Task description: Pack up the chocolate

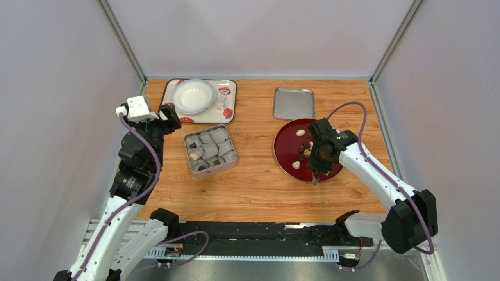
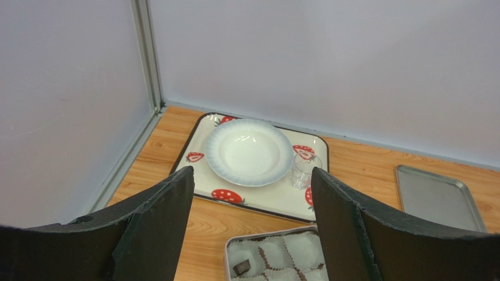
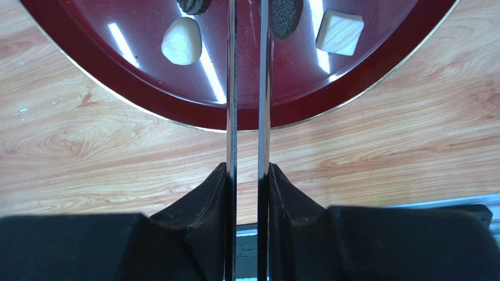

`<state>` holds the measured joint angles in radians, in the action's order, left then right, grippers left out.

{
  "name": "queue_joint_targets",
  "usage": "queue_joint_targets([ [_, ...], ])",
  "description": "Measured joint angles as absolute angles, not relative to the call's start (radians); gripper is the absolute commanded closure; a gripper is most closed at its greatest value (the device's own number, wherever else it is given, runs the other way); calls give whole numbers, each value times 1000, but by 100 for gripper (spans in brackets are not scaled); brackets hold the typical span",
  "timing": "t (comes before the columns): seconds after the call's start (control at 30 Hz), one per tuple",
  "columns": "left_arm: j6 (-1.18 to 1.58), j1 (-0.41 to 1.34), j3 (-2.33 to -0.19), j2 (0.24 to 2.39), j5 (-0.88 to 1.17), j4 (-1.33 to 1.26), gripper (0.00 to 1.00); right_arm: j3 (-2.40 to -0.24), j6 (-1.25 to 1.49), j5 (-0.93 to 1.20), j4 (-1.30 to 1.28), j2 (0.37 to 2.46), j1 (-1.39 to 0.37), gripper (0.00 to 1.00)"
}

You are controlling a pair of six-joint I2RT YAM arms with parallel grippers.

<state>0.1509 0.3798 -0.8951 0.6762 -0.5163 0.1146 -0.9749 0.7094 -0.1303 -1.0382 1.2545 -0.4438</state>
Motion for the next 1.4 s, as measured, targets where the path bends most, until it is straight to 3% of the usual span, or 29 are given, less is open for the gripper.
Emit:
queue_joint_targets([
  [0.43,151,380,-895,677,-513,115,19,-1131,531,-130,-1031,1230,-603,79],
  [0.87,151,380,-895,672,-513,115,19,-1347,292,-102,-876,1475,-923,78],
  [1.4,151,380,-895,665,-513,115,19,-1473,47,52,-844,1660,-981,76],
])
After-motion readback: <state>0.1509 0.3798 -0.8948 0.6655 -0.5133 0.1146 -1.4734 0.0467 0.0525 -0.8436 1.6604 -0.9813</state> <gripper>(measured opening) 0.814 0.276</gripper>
